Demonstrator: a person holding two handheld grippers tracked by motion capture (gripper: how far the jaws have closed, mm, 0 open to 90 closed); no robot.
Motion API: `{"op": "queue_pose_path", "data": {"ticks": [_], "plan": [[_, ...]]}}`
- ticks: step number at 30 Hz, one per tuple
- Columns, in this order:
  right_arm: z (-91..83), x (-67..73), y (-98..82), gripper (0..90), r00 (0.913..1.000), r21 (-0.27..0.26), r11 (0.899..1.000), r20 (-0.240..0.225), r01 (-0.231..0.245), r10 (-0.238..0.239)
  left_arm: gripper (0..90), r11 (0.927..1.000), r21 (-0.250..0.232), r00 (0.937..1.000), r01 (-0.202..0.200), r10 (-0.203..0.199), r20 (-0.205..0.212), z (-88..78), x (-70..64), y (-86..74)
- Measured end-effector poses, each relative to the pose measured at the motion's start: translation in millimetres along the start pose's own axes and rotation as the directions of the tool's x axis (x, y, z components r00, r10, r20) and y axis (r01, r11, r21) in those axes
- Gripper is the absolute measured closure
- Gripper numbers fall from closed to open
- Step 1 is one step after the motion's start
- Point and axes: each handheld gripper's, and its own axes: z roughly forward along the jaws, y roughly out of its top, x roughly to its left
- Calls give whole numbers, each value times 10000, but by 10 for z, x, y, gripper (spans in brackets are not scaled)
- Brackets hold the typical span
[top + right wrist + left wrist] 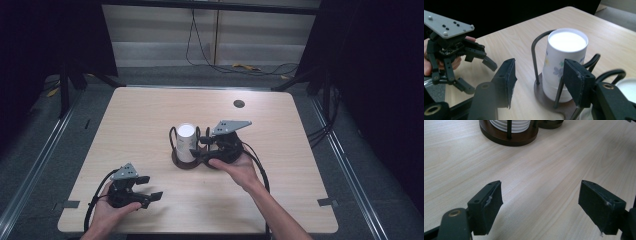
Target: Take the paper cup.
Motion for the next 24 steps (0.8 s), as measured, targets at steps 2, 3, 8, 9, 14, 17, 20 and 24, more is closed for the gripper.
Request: {"op": "queue_pose_path", "data": {"ticks": [2, 3, 8, 9, 14, 17, 20, 24], "plan": [[18, -16, 41, 453, 9999, 45, 9999, 32, 106, -106, 192, 9999, 125, 10000, -16, 16, 27, 10, -8, -3], [24, -23, 58, 454, 9998, 25, 9999, 39, 169, -169, 192, 9999, 102, 10000, -25, 24, 66, 15, -13, -3], [57, -74, 127, 452, 9998, 29, 9999, 146, 101, -102, 195, 9999, 115, 10000, -50, 49, 78, 22, -14, 2], [69, -89, 141, 451, 9998, 25, 10000, 160, 73, -73, 207, 9999, 119, 9999, -54, 52, 106, 22, -13, 2], [133, -153, 188, 437, 9995, 35, 10000, 299, 56, -57, 224, 10000, 10, 10000, -11, 11, 66, 7, -13, 5], [175, -179, 221, 429, 9994, 97, 9999, 349, 84, -88, 222, 10000, 15, 10000, 28, -27, -32, -5, -7, 4], [203, -214, 262, 419, 9993, 33, 10000, 372, 46, -47, 220, 9999, -75, 10000, 75, -76, -42, -8, -4, -1], [257, -264, 304, 400, 9985, 199, 9998, 549, -7, -4, 209, 10000, -55, 9999, 82, -82, -87, 0, 0, 0]]}}
